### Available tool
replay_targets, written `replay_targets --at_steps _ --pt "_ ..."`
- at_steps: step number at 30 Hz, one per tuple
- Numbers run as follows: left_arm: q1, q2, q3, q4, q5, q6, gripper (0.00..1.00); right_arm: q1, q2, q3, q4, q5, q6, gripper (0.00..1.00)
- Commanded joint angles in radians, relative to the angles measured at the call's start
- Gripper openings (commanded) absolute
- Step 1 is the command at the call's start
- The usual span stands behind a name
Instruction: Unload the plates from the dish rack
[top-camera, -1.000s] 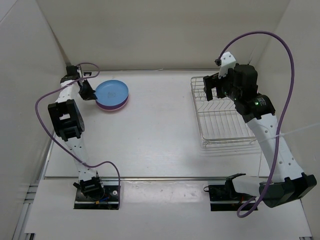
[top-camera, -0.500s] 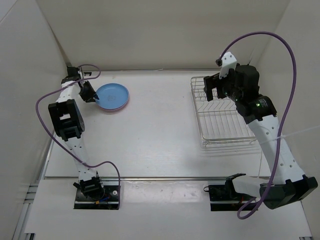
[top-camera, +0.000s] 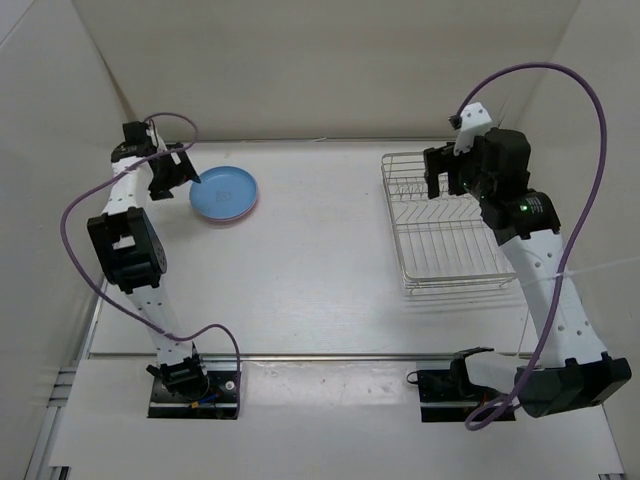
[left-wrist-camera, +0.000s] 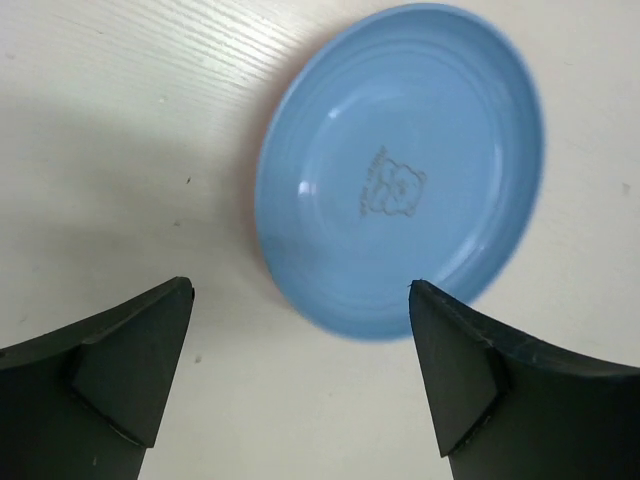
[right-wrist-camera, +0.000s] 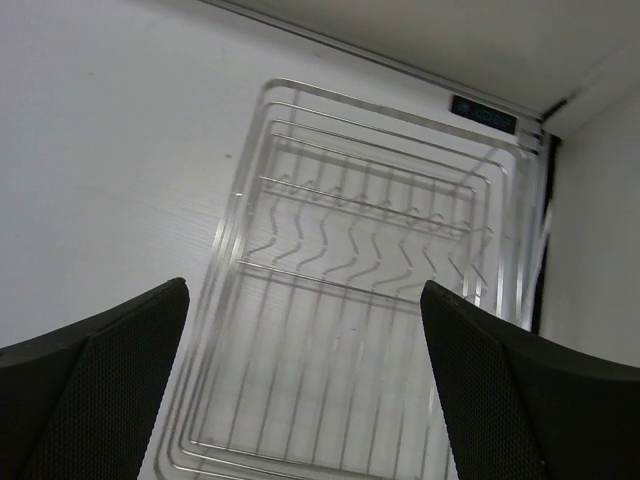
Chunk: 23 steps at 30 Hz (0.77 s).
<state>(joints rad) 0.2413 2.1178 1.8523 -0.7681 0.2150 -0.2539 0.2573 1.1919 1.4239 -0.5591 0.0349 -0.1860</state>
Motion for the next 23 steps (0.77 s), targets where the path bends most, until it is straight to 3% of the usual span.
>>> replay_targets --at_steps 1,5,6,9,13,17,23 --pt "0.004 -0.284 -0.032 -0.045 -0.022 0.082 1.0 -0.109 0.006 0.058 -0.013 0.074 0.026 1.0" --pt "0.039 -0.604 -0.22 -0.045 -0.126 0.181 1.0 -0.284 0.006 0.067 -0.073 0.118 0.065 1.0" --pt "0.039 -0.605 -0.249 -0.062 -0.144 0.191 1.0 -0.312 -0.005 0.067 -0.085 0.131 0.065 1.0" --pt "0.096 -0.8 -0.367 -0.092 -0.167 0.22 1.0 -0.418 -0.07 0.032 -0.127 0.131 0.077 1.0" --pt "0.119 -1.036 -0.493 -0.138 -0.209 0.283 1.0 -0.549 -0.161 -0.072 -0.118 0.051 0.057 1.0" --pt "0.119 -1.131 -0.515 -0.183 -0.227 0.297 1.0 -0.741 -0.207 -0.123 -0.117 -0.088 0.068 1.0" --pt "0.119 -1.19 -0.524 -0.209 -0.236 0.297 1.0 -0.846 -0.226 -0.137 -0.168 -0.216 0.077 1.0"
